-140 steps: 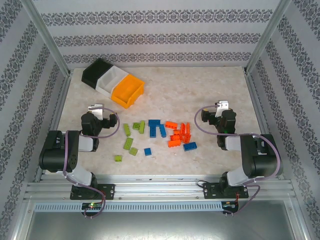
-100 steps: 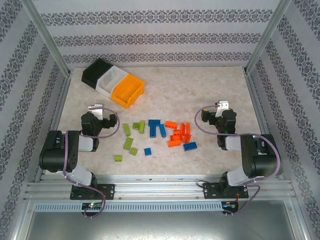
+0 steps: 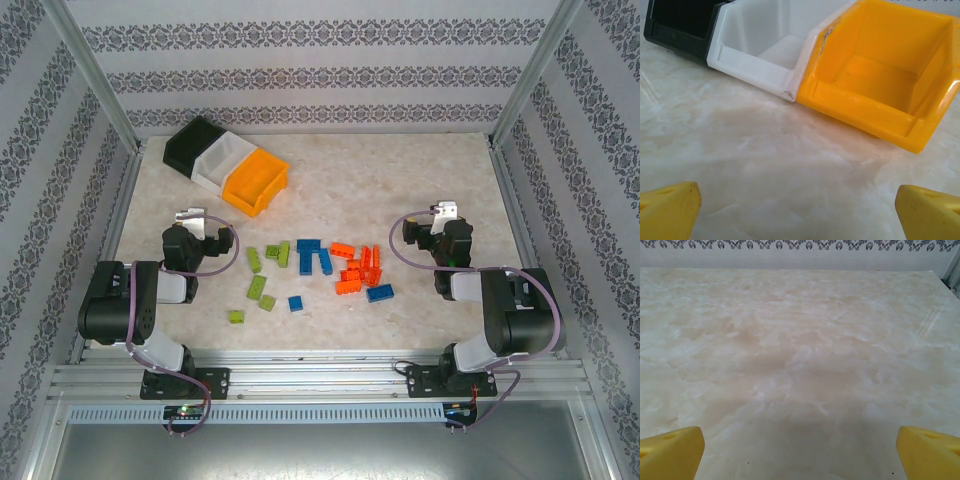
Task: Sort the legos into containers by color
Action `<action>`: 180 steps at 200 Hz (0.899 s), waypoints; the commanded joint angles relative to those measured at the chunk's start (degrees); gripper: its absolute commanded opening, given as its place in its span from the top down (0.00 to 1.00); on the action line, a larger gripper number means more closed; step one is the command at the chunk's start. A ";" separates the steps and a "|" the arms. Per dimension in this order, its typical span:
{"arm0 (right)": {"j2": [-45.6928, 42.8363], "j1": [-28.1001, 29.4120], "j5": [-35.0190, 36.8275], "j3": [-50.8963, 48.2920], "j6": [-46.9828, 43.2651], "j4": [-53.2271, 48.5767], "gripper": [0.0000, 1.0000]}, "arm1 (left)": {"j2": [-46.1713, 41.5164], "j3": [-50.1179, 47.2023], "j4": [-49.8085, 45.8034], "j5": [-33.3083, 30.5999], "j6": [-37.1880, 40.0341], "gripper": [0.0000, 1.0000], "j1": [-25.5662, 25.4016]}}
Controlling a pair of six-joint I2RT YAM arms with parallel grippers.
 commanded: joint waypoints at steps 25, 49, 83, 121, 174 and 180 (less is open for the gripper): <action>0.38 -0.82 -0.96 1.03 1.22 1.15 0.02 | 0.06 1.11 -0.45 -0.66 -0.30 0.00 -0.63; 0.31 -0.82 -0.95 1.11 1.21 0.95 0.02 | 0.12 1.11 -0.49 -0.62 -0.27 0.00 -0.63; 0.29 -0.82 -0.92 1.09 1.09 0.85 0.02 | 0.06 1.21 -0.56 -0.82 -0.27 0.00 -0.63; -2.45 -0.74 2.20 3.61 2.25 -5.40 0.02 | -3.03 1.32 -3.32 -6.19 -2.38 0.00 -0.58; -11.62 -1.62 11.70 15.66 15.11 -32.92 0.02 | -13.14 12.68 -30.94 -16.36 -9.16 0.00 -0.63; -11.90 -2.25 12.00 18.17 19.10 -37.63 0.02 | -13.78 15.34 -36.15 -18.89 -12.25 0.00 -0.63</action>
